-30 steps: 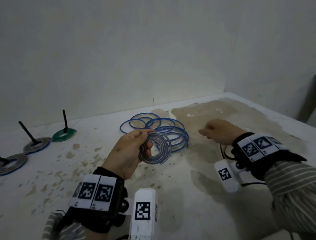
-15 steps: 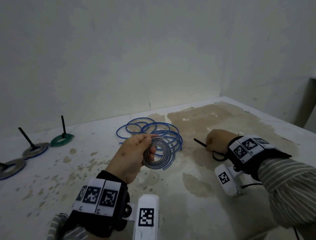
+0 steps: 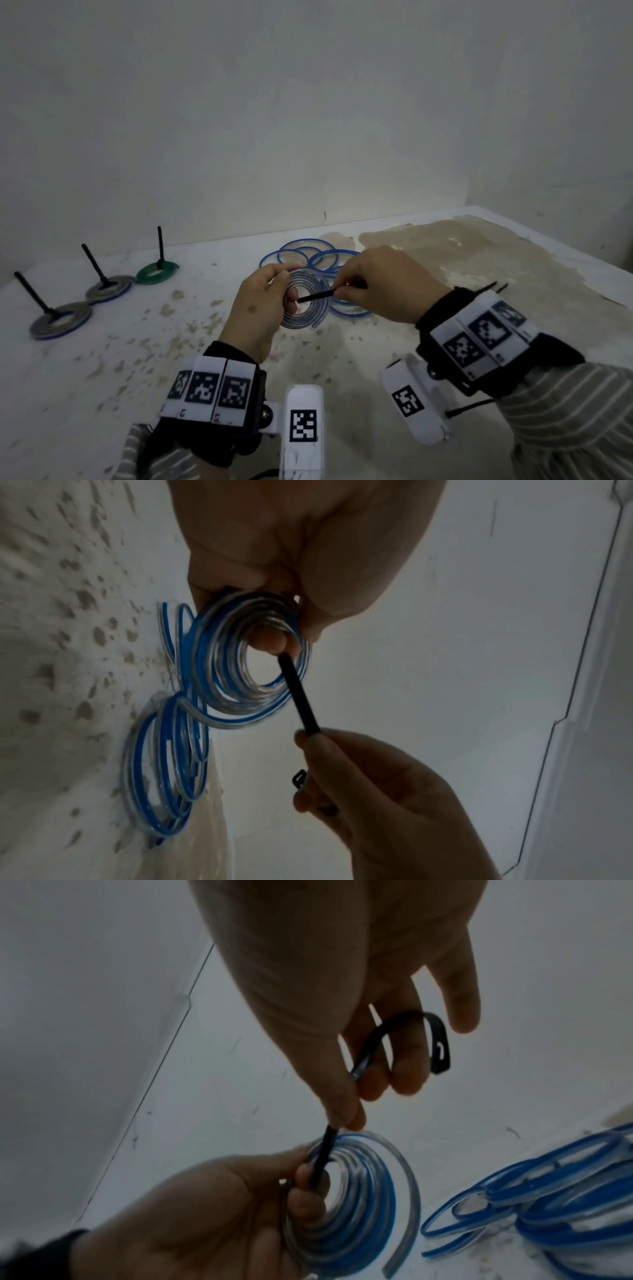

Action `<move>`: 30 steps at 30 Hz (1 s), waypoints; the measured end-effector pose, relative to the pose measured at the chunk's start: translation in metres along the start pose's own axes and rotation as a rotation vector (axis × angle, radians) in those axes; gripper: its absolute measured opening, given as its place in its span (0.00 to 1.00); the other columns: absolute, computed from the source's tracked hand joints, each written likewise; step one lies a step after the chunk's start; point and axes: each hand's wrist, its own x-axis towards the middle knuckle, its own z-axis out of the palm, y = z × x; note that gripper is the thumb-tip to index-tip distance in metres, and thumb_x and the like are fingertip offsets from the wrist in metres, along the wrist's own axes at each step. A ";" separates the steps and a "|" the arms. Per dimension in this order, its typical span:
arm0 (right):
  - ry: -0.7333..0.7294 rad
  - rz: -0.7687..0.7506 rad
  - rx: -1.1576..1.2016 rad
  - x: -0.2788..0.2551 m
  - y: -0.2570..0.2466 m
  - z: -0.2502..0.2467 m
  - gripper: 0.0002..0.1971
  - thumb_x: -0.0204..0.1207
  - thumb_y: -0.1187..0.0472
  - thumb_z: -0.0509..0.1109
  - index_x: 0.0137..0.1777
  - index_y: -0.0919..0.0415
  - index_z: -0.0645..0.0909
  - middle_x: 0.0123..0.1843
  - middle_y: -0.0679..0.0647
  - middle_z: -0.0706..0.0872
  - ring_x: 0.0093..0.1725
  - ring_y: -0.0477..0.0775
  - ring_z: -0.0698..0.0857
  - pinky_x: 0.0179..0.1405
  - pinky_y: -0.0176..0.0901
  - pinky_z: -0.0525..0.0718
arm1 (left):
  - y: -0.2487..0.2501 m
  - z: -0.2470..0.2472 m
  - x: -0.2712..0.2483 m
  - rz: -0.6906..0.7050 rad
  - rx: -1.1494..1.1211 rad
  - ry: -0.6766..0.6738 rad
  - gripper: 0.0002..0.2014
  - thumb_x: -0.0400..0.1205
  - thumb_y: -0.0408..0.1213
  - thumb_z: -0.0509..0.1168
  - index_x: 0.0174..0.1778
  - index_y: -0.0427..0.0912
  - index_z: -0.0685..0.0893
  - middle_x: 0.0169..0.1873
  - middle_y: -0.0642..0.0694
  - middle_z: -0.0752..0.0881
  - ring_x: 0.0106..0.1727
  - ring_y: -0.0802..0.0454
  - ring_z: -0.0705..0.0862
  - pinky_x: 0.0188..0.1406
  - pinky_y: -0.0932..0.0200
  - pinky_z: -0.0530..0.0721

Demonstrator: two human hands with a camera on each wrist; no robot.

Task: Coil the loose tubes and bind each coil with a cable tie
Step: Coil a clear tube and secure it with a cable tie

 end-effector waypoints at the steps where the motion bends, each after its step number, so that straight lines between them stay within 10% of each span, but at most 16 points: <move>1: 0.029 -0.004 -0.066 0.004 -0.008 0.004 0.09 0.78 0.52 0.65 0.51 0.50 0.86 0.38 0.44 0.84 0.39 0.49 0.81 0.36 0.39 0.73 | 0.000 -0.003 -0.001 0.012 0.005 0.017 0.15 0.86 0.30 0.52 0.42 0.45 0.83 0.25 0.45 0.76 0.22 0.58 0.72 0.27 0.63 0.72; 6: 0.224 -0.074 -0.243 0.025 -0.039 0.023 0.09 0.78 0.54 0.61 0.46 0.52 0.84 0.42 0.50 0.87 0.44 0.56 0.84 0.41 0.42 0.65 | -0.002 -0.025 -0.002 -0.016 0.045 0.116 0.09 0.85 0.32 0.54 0.42 0.40 0.78 0.24 0.46 0.76 0.21 0.57 0.72 0.27 0.62 0.71; 10: 0.302 -0.087 -0.358 0.039 -0.062 0.039 0.11 0.54 0.62 0.79 0.21 0.54 0.77 0.19 0.49 0.78 0.22 0.55 0.77 0.32 0.41 0.63 | -0.003 -0.046 -0.004 -0.046 0.074 0.101 0.20 0.85 0.32 0.54 0.26 0.36 0.77 0.22 0.43 0.77 0.24 0.50 0.70 0.30 0.57 0.67; 17: 0.293 -0.184 -0.372 0.053 -0.092 0.063 0.20 0.45 0.55 0.84 0.16 0.53 0.70 0.15 0.48 0.72 0.16 0.54 0.72 0.26 0.40 0.71 | -0.001 -0.072 -0.001 -0.094 0.029 0.137 0.14 0.85 0.31 0.54 0.37 0.32 0.80 0.22 0.42 0.82 0.24 0.49 0.73 0.29 0.56 0.71; 21: 0.303 -0.296 -0.222 0.064 -0.096 0.079 0.13 0.49 0.62 0.84 0.23 0.58 0.80 0.27 0.53 0.82 0.35 0.57 0.81 0.21 0.41 0.78 | 0.000 -0.079 0.002 -0.094 0.013 0.174 0.11 0.85 0.32 0.55 0.43 0.31 0.80 0.28 0.41 0.82 0.23 0.53 0.73 0.28 0.57 0.72; 24: 0.287 -0.284 0.068 0.069 -0.089 0.085 0.05 0.60 0.67 0.80 0.34 0.61 0.86 0.59 0.62 0.80 0.60 0.63 0.75 0.39 0.46 0.84 | 0.004 -0.084 0.002 -0.083 -0.023 0.210 0.07 0.85 0.32 0.56 0.52 0.37 0.79 0.32 0.44 0.80 0.24 0.52 0.71 0.28 0.59 0.72; 27: 0.256 -0.213 0.305 0.070 -0.084 0.085 0.05 0.67 0.65 0.78 0.43 0.61 0.88 0.70 0.60 0.69 0.65 0.57 0.70 0.59 0.37 0.68 | 0.004 -0.085 0.003 -0.075 -0.073 0.241 0.13 0.85 0.32 0.57 0.65 0.42 0.73 0.31 0.46 0.79 0.26 0.53 0.70 0.25 0.63 0.71; 30: 0.205 -0.092 0.469 0.068 -0.081 0.081 0.14 0.69 0.61 0.77 0.55 0.55 0.84 0.64 0.50 0.68 0.55 0.47 0.78 0.50 0.26 0.76 | 0.002 -0.087 0.006 -0.038 -0.116 0.261 0.14 0.84 0.30 0.58 0.65 0.34 0.78 0.33 0.47 0.81 0.27 0.54 0.70 0.23 0.66 0.72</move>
